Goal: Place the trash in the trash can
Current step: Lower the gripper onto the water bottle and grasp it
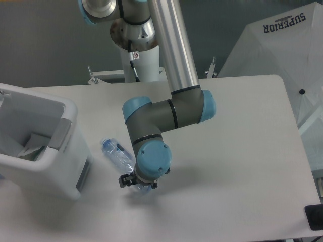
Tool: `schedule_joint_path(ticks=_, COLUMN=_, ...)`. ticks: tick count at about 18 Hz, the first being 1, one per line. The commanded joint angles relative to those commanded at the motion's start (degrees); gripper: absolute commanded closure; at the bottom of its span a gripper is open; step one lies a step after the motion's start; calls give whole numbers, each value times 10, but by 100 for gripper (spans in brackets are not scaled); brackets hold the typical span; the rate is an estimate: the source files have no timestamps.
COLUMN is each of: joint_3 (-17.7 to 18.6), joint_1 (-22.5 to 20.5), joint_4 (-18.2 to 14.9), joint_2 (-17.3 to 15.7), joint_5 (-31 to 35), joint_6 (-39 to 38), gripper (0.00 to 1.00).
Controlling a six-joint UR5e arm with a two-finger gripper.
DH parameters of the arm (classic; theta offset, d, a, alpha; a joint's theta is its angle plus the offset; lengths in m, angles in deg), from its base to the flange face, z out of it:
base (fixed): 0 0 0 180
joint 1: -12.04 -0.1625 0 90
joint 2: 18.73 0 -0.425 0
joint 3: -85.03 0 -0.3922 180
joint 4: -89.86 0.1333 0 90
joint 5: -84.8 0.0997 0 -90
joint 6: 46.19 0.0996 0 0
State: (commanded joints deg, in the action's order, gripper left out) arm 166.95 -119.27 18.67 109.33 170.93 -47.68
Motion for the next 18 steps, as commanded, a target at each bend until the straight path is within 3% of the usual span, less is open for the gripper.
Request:
schedule_joint_path(ticks=3, joint_3=-4, joint_1=1, joint_4=0, joint_2=2, joint_5=-1, joint_6=0, gripper=30)
schedule_joint_path(ticks=5, joint_3=-4, joint_1=1, joint_4=0, joint_2=1, joint_5=-3, joint_6=0, gripper=36)
schedule_joint_path(ticks=11, joint_3=-11, joint_1=1, joint_4=2, joint_2=-3, joint_5=-3, joint_6=0, gripper=45)
schedule_joint_path(ticks=18, joint_3=-37, joint_1=1, joint_4=6, joint_2=-6, joint_5=-8, joint_6=1, gripper=45)
